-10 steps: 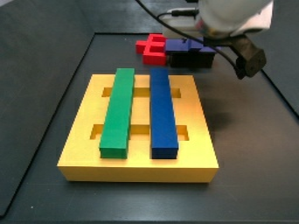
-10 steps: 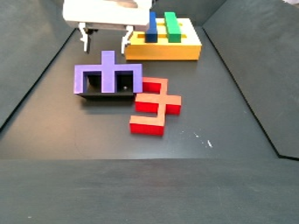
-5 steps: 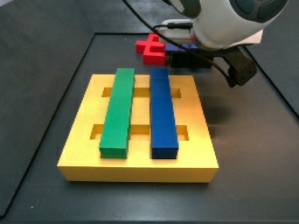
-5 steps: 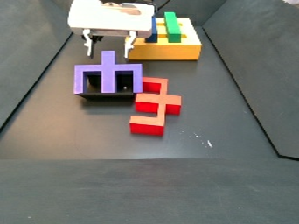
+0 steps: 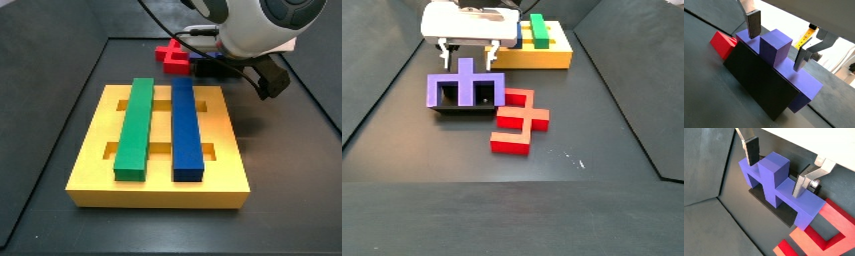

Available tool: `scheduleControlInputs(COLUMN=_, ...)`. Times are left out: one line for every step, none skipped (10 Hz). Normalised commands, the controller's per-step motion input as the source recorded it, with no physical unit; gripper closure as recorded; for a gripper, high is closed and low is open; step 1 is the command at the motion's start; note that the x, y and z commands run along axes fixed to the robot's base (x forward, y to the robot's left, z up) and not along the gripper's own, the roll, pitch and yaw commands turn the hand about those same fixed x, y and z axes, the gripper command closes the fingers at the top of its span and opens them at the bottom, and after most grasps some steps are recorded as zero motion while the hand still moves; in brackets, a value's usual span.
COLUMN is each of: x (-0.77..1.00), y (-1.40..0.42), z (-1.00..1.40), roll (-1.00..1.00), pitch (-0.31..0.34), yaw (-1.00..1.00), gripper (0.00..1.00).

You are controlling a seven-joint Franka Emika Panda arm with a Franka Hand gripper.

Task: Pick up the purple object. Move up. Place the purple object on the fixture. Regrasp the purple object. Move to above the board. Insert the purple object.
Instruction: Regrasp the purple object.

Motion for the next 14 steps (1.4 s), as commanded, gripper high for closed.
scheduleControlInputs(x=0.00, y=0.00, z=-0.03, roll=0.00, pitch=0.000, yaw=0.00, gripper=0.00)
scheduleControlInputs(x=0.00, y=0.00, z=0.00, roll=0.00, pitch=0.000, yaw=0.00, gripper=0.00)
scheduleControlInputs(x=0.00, y=0.00, z=0.00, roll=0.00, pitch=0.000, yaw=0.00, gripper=1.00)
scheduleControlInputs(x=0.00, y=0.00, z=0.00, roll=0.00, pitch=0.000, yaw=0.00, gripper=1.00)
scheduleControlInputs(x=0.00, y=0.00, z=0.00, roll=0.00, pitch=0.000, yaw=0.00, gripper=1.00)
scheduleControlInputs(x=0.00, y=0.00, z=0.00, roll=0.00, pitch=0.000, yaw=0.00, gripper=1.00)
scheduleControlInputs(x=0.00, y=0.00, z=0.00, roll=0.00, pitch=0.000, yaw=0.00, gripper=1.00)
scheduleControlInputs(x=0.00, y=0.00, z=0.00, roll=0.00, pitch=0.000, yaw=0.00, gripper=1.00)
scheduleControlInputs(x=0.00, y=0.00, z=0.00, roll=0.00, pitch=0.000, yaw=0.00, gripper=1.00)
scheduleControlInputs(x=0.00, y=0.00, z=0.00, roll=0.00, pitch=0.000, yaw=0.00, gripper=1.00)
scheduleControlInputs(x=0.00, y=0.00, z=0.00, roll=0.00, pitch=0.000, yaw=0.00, gripper=1.00)
scheduleControlInputs(x=0.00, y=0.00, z=0.00, roll=0.00, pitch=0.000, yaw=0.00, gripper=1.00)
scheduleControlInputs(x=0.00, y=0.00, z=0.00, roll=0.00, pitch=0.000, yaw=0.00, gripper=1.00)
scheduleControlInputs(x=0.00, y=0.00, z=0.00, roll=0.00, pitch=0.000, yaw=0.00, gripper=1.00)
